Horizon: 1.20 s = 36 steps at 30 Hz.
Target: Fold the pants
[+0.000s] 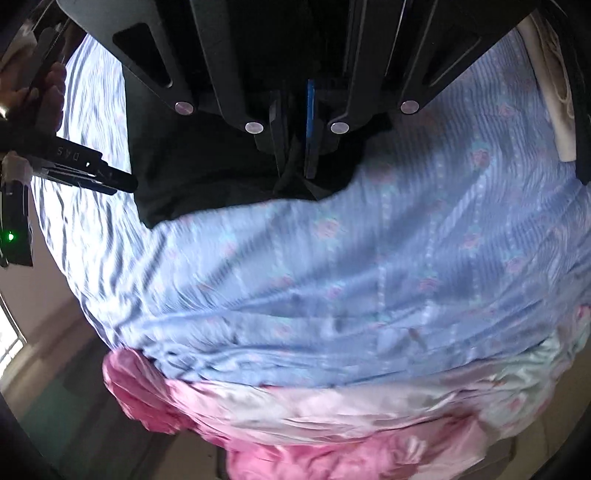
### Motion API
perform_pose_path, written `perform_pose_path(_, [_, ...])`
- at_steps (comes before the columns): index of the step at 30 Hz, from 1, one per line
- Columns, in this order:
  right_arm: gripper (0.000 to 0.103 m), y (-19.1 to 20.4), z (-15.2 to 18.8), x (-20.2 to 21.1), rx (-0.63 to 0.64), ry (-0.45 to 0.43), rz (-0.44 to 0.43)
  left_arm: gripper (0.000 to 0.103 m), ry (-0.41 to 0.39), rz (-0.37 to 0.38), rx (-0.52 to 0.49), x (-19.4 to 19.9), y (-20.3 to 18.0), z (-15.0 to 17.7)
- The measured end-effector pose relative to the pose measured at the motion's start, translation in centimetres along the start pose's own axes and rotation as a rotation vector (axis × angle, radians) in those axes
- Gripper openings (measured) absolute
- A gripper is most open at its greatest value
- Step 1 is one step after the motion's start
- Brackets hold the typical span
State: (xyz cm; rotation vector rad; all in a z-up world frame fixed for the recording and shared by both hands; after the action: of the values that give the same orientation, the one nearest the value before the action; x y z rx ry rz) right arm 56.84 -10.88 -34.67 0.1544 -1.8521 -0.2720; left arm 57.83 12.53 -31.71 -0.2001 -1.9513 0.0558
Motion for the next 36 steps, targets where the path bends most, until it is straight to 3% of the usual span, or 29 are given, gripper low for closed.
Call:
perform_pose_path(5, [0.054,1.1,-1.8,-1.8,0.05,0.005,0.025,0.011,0.061,-0.077,-0.045,-3.1,1.5,-0.4])
perform_pose_path(7, [0.054,1.0,-2.3,-2.1,0.058,-0.003,0.045,0.031,0.085,-0.14,-0.069,-4.3,2.2,-0.5])
perform_pose_path(9, [0.054,0.4,-2.9,-2.4,0.05,-0.017,0.076,0.043,0.098,-0.199,-0.074,-4.6,2.8,-0.4])
perform_pose_path(12, [0.054,-0.5,-3.6,-2.2,0.022,-0.032,0.098,0.048,0.094,-0.182,-0.044,-4.0,3.4,-0.4])
perform_pose_path(16, [0.054,-0.8,-4.3,-0.3,0.01,-0.086,0.092,0.057,0.013,-0.229,-0.013,-0.9,4.8,-0.9])
perform_pose_path(20, [0.054,0.7,-3.5,2.5,0.05,-0.126,0.003,0.066,-0.051,-0.204,0.002,2.5,5.3,-0.6])
perform_pose_path(22, [0.069,1.7,-2.6,3.7,0.086,-0.137,-0.024,0.073,-0.073,-0.168,0.008,3.9,5.0,0.1])
perform_pose_path(25, [0.074,3.2,-0.9,5.3,0.145,-0.157,-0.06,0.082,-0.088,-0.119,0.029,5.5,4.4,1.9])
perform_pose_path(31, [0.08,2.5,3.9,5.6,0.142,-0.125,-0.066,0.096,-0.057,-0.034,0.088,5.3,3.3,6.4])
perform_pose_path(36, [0.08,0.1,7.2,3.6,0.059,-0.054,-0.041,0.096,0.026,0.02,0.119,2.3,2.7,9.7])
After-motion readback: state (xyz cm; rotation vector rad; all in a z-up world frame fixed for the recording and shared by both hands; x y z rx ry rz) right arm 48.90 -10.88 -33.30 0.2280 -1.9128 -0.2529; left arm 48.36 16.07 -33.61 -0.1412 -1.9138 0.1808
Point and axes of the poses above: each gripper's, at about its wrist camera, not at the fingertips, and x roughly against the way its jaws point, y to its left, z to its underside, the point moved 6 cm from there along -x, roughly the way its jaws point, and after that the axes turned 4 degrees about -z, right-handed, at the moved point
